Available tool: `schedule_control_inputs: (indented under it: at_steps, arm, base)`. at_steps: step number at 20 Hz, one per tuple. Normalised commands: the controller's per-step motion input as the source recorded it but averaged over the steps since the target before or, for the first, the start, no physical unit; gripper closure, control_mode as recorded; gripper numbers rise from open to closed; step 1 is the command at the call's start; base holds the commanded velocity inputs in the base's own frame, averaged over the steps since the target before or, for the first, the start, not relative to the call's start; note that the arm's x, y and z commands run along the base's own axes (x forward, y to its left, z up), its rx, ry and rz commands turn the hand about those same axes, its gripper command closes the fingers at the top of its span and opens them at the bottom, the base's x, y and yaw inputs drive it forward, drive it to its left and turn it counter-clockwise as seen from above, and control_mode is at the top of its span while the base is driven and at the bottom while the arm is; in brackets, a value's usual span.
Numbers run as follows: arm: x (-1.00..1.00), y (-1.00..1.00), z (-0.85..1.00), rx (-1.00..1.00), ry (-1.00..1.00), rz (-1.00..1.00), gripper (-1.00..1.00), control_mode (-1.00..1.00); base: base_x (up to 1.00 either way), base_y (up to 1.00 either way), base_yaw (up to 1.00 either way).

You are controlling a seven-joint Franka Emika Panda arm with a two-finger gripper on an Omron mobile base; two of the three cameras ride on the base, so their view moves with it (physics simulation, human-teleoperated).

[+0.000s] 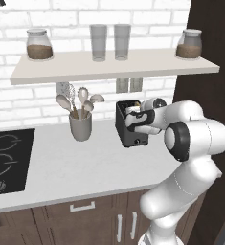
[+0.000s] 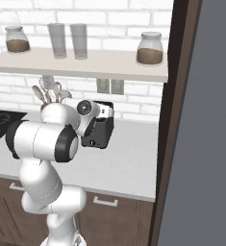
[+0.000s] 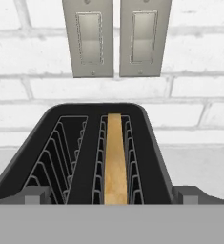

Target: Start the toaster. Once the lever pops up, take the bread to the plate on the dining counter.

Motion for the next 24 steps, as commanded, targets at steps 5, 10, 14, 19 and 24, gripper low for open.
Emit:
schedule_control_inputs:
  at_steps: [5, 10, 14, 19, 24]
  arm:
    - [0.0, 0.0, -0.01, 0.0, 0.0, 0.0, -1.0, -1.0]
    - [0.0, 0.0, -0.02, 0.0, 0.0, 0.0, -1.0, -1.0]
    - [0.07, 0.0, 0.0, 0.0, 0.0, 0.0, -1.0, -1.0]
    - [0.09, 0.0, 0.0, 0.0, 0.0, 0.0, -1.0, -1.0]
    - [0.0, 0.0, 0.0, 0.0, 0.0, 0.0, -1.0, -1.0]
  base:
    - [0.0, 0.0, 0.0]
    - [0.0, 0.0, 0.0]
    - [0.0, 0.0, 0.0]
    - [0.0, 0.0, 0.0]
    - [0.0, 0.0, 0.0]
